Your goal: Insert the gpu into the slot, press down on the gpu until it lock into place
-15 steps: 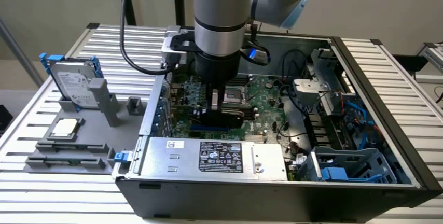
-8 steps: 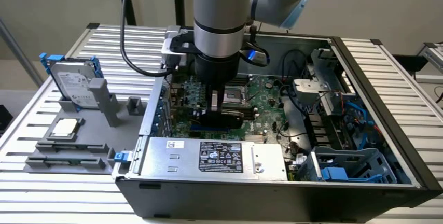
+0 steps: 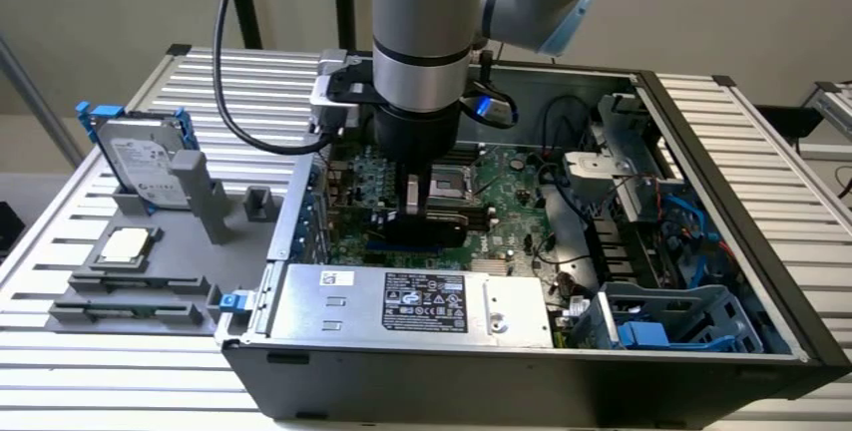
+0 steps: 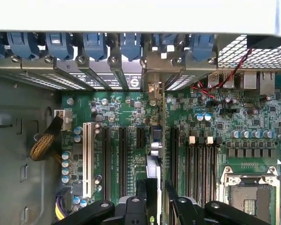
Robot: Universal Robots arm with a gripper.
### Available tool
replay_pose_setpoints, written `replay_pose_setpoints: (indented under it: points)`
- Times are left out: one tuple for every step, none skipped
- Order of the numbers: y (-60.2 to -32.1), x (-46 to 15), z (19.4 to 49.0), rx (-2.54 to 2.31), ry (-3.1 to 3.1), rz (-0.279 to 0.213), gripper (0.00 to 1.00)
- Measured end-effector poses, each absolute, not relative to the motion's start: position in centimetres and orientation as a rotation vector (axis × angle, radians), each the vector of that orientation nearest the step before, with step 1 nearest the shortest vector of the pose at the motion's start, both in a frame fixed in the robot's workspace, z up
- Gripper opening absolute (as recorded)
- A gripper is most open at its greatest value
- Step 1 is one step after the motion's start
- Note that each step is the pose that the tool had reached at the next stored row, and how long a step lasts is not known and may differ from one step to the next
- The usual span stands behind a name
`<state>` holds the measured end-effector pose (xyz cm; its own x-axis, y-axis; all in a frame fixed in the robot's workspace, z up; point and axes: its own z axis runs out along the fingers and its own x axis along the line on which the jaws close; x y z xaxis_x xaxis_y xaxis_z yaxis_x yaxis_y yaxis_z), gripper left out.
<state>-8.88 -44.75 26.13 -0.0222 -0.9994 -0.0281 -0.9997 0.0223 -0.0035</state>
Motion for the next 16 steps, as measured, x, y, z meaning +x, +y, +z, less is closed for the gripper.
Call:
replay_pose_setpoints:
  points:
    - [-44.75,-8.88,26.13,-2.181,2.229,0.027,0.26]
    - [-44.72,-8.86,26.07,-2.18,2.228,0.028,0.26]
    - [-44.72,-8.86,26.07,-2.181,2.228,0.028,0.26]
    - [-44.73,-8.87,26.09,-2.181,2.228,0.027,0.26]
    - [-44.73,-8.87,26.11,-2.182,2.228,0.027,0.26]
    - [-44.74,-8.87,26.13,-2.182,2.228,0.027,0.26]
    - [-44.74,-8.87,26.13,-2.183,2.228,0.027,0.26]
    - [-44.74,-8.87,26.13,-2.183,2.228,0.027,0.26]
    - [-44.74,-8.88,26.12,-2.184,2.227,0.027,0.26]
    - [-44.74,-8.88,26.09,-2.185,2.226,0.027,0.26]
    - [-44.74,-8.88,26.06,-2.186,2.225,0.027,0.26]
    - [-44.74,-8.89,26.01,-2.186,2.224,0.027,0.26]
    - [-44.74,-8.89,25.96,-2.187,2.223,0.027,0.26]
    - [-44.74,-8.89,25.89,-2.188,2.222,0.027,0.26]
    - [-44.74,-8.89,25.83,-2.189,2.221,0.027,0.26]
    - [-44.74,-8.89,25.79,-2.19,2.221,0.027,0.26]
